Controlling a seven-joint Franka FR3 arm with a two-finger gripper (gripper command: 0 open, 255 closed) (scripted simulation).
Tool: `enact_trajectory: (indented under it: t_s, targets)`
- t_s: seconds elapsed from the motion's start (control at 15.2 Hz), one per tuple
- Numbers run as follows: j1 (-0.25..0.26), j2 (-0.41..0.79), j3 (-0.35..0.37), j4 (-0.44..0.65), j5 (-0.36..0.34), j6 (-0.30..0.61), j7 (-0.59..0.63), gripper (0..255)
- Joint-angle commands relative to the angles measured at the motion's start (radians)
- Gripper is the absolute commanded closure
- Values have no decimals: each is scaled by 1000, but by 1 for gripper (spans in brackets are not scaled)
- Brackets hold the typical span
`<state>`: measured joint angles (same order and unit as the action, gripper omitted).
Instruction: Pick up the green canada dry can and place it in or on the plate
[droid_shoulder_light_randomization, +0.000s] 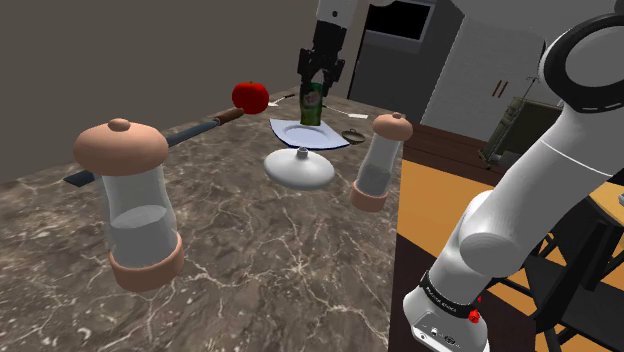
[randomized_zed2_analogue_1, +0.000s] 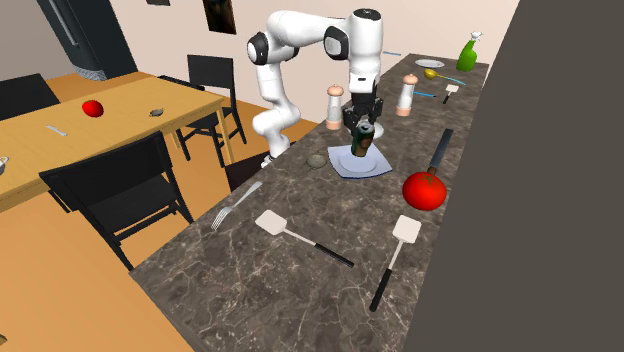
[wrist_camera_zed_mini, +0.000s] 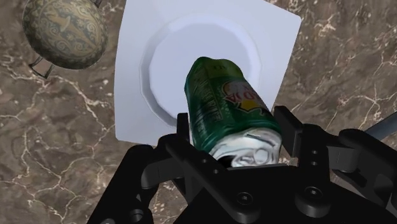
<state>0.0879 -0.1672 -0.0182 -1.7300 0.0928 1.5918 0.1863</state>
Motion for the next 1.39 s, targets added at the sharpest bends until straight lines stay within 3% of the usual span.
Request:
enact_trajectory:
  t_s: [0.0,0.2,0.73,0.79,1.12,1.32]
  targets:
    - [0,-8,0,-35,0,28,-2,255]
    - [0,-17,1,-88,0,72,-6,255]
    - [0,-17,1,-88,0,72,-6,255]
    - [0,-17,1,-88,0,72,-6,0]
    - [0,-17,1,-88,0,72,-6,0]
    - [-3,4,-5,37,0,-32,-5,0]
